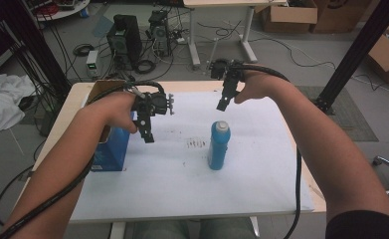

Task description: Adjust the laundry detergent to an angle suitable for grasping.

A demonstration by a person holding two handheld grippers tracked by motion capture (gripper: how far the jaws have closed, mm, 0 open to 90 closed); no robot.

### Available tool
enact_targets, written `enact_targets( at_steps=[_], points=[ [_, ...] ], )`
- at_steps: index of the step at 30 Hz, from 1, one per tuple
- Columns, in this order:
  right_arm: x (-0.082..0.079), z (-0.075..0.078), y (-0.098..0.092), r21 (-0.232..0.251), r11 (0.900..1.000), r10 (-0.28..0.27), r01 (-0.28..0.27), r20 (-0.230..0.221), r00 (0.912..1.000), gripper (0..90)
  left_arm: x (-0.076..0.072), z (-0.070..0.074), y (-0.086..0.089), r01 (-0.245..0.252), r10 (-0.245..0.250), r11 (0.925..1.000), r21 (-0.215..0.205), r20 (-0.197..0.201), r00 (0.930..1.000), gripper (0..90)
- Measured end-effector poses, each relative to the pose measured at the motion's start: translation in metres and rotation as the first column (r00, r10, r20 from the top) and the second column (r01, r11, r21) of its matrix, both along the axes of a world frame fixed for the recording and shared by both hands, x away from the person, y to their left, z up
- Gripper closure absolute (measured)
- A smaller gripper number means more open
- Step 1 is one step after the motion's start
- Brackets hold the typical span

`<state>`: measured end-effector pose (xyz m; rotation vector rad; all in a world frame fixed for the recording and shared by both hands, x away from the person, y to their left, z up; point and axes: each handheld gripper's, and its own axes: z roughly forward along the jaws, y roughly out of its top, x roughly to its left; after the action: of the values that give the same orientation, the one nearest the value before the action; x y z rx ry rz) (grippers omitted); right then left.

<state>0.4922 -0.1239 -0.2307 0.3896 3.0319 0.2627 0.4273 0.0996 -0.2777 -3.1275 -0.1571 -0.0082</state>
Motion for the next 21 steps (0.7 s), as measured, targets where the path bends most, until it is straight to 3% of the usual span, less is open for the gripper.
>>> enact_targets(
  at_steps=[5,21],
  points=[
    [0.0018,-0.0012,-0.0004,-0.011,1.000,-0.003,0.003,-0.002,1.0000,0.0,0.0009,0.0014,0.0039,-0.013,0.013,0.9997,0.022,0.011,0.9999,0.2],
    [0.0043,-0.0007,-0.0069,-0.003,1.000,-0.015,0.015,0.001,0.9999,0.0,0.0029,0.0044,-0.0008,0.004,-0.004,1.0000,0.009,0.012,0.9999,0.1]
  ],
)
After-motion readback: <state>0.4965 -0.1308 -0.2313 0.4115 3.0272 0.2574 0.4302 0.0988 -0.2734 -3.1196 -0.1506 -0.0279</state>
